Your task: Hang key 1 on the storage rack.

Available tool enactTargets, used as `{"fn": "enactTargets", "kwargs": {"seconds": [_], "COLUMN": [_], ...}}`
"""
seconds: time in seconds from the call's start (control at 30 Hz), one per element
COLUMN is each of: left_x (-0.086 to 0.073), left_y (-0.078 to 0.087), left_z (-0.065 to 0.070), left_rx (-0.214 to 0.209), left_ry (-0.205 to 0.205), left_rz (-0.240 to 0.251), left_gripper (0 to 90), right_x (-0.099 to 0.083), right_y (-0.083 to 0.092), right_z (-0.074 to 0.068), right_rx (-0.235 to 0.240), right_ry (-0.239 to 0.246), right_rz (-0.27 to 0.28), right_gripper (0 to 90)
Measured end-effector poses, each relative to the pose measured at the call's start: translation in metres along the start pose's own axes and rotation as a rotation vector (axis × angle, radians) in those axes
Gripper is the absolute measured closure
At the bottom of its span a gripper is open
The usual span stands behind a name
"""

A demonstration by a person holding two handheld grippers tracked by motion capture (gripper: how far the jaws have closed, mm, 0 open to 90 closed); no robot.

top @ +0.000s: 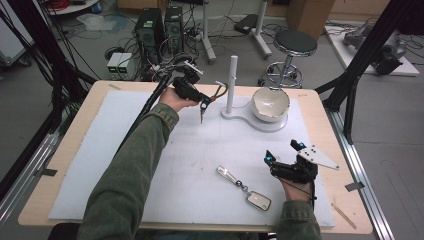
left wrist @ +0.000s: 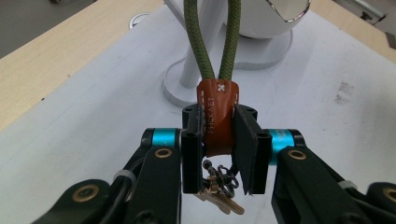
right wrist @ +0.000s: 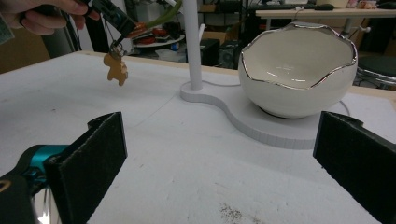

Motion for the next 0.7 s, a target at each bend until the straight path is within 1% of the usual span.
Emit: {"fn": "enactTargets", "kwargs": {"seconds": [0.03, 0.07, 0.1, 0.13, 0.2, 0.27, 0.33, 0.37, 0.4, 0.5, 0.53, 0.57, 0.7], "left_x": [0.0, 0.0, 0.0, -0.001, -0.002, -0.003, -0.004, -0.004, -0.004, -0.004, -0.005, -0.005, -0.007], "left_y": [-0.001, -0.001, -0.001, -0.001, -0.001, 0.0, 0.001, 0.002, 0.003, 0.007, 0.008, 0.01, 0.014], "left_z": [0.001, 0.002, 0.001, 0.002, 0.002, 0.001, 0.0, 0.0, -0.001, -0.001, -0.001, -0.001, 0.0], "left_rx": [0.003, 0.019, 0.024, 0.031, 0.035, 0.04, 0.03, 0.031, 0.032, 0.03, 0.029, 0.032, 0.041], "left_ry": [0.001, 0.002, -0.008, -0.006, -0.009, 0.003, 0.014, 0.014, 0.015, 0.021, 0.027, 0.03, 0.036], "left_rz": [0.005, 0.012, 0.011, 0.02, 0.02, 0.016, 0.016, 0.016, 0.018, 0.031, 0.035, 0.03, 0.029], "left_gripper": [72.7, 72.4, 72.2, 71.8, 69.6, 66.7, 61.0, 55.0, 55.0, 46.2, 44.3, 44.3, 38.5], "right_x": [0.0, 0.0, 0.0, 0.0, 0.0, 0.0, 0.0, 0.0, 0.0, 0.0, 0.0, 0.0, 0.0], "right_y": [0.0, 0.0, 0.0, 0.0, 0.001, 0.001, 0.001, 0.001, 0.001, 0.001, 0.001, 0.001, 0.001], "right_z": [0.0, 0.0, 0.0, 0.0, 0.0, 0.0, 0.0, 0.0, 0.0, 0.0, 0.0, 0.0, 0.0], "right_rx": [-0.001, -0.001, -0.002, -0.002, -0.002, -0.003, -0.004, -0.004, -0.004, -0.004, -0.005, -0.005, -0.004], "right_ry": [0.002, -0.001, -0.002, -0.002, -0.003, -0.003, -0.004, -0.004, -0.004, -0.007, -0.006, -0.006, -0.007], "right_rz": [0.0, 0.001, 0.001, 0.0, -0.002, -0.003, -0.005, -0.005, -0.005, -0.005, -0.005, -0.005, -0.004], "right_gripper": [1.5, 1.5, 1.5, 1.5, 1.5, 1.5, 1.5, 1.5, 1.5, 1.5, 1.5, 1.5, 1.5]}}
Point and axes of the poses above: each handheld gripper's, and its own axes: y roughly backward along the jaws, x roughly out of its top, z roughly to its right, the point moved 1 cm from there along -y, roughly forward along the jaws, and after that the axes turned 12 degrees about x, right-handed, at the moved point
